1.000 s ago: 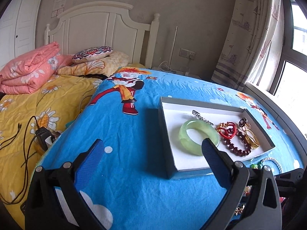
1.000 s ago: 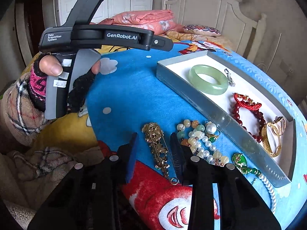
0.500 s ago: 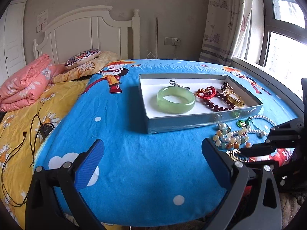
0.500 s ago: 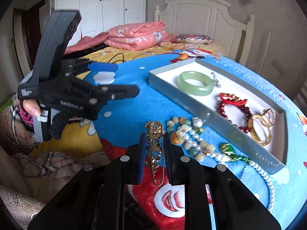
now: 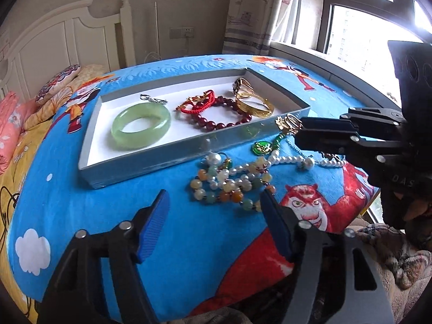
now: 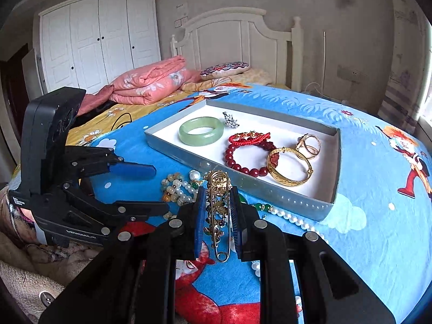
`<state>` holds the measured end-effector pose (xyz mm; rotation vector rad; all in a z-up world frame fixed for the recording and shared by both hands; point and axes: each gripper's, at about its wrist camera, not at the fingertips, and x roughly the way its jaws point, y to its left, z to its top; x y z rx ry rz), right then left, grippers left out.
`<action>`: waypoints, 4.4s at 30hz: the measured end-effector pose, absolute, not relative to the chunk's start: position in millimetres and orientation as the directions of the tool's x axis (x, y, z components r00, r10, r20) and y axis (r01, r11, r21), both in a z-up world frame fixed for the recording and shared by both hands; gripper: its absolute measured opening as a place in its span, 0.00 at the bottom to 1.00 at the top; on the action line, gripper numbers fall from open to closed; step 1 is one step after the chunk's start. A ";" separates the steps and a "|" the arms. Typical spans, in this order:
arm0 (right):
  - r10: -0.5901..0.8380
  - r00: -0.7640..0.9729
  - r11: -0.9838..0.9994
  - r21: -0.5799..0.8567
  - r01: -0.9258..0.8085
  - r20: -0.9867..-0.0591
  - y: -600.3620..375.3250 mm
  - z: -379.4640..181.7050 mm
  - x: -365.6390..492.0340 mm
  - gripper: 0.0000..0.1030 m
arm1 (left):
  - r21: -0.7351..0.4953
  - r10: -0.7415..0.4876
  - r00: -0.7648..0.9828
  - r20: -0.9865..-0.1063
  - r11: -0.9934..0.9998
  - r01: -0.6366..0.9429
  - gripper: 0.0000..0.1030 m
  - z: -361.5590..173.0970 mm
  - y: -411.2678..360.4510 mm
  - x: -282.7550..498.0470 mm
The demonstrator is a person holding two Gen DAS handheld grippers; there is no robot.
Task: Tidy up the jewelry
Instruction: 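Grasp the gold brooch pin with the right tool while the left tool grasps the bead bracelet, then carry the brooch pin into the tray with the right tool while the left tool carries the bead bracelet there, then open both tools and withdraw them toward the pearl necklace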
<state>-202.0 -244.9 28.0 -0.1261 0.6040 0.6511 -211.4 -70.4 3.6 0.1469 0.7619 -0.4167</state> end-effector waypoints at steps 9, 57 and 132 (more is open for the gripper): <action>0.560 0.633 0.792 0.120 -0.599 -0.534 -257.3 25.5 -204.0 0.18 | -0.005 -0.296 0.644 -0.705 0.911 0.413 0.32 5.1 -87.5 -197.2; 0.492 0.693 0.847 0.105 -0.522 -0.527 -273.9 31.9 -192.6 0.18 | -0.025 -0.342 0.785 -0.517 0.923 0.385 0.09 95.9 -56.6 -212.0; 0.360 0.736 0.924 0.111 -0.366 -0.573 -252.8 48.3 -140.0 0.84 | 0.160 0.062 0.849 -0.525 0.987 0.027 0.97 45.8 -33.5 -163.1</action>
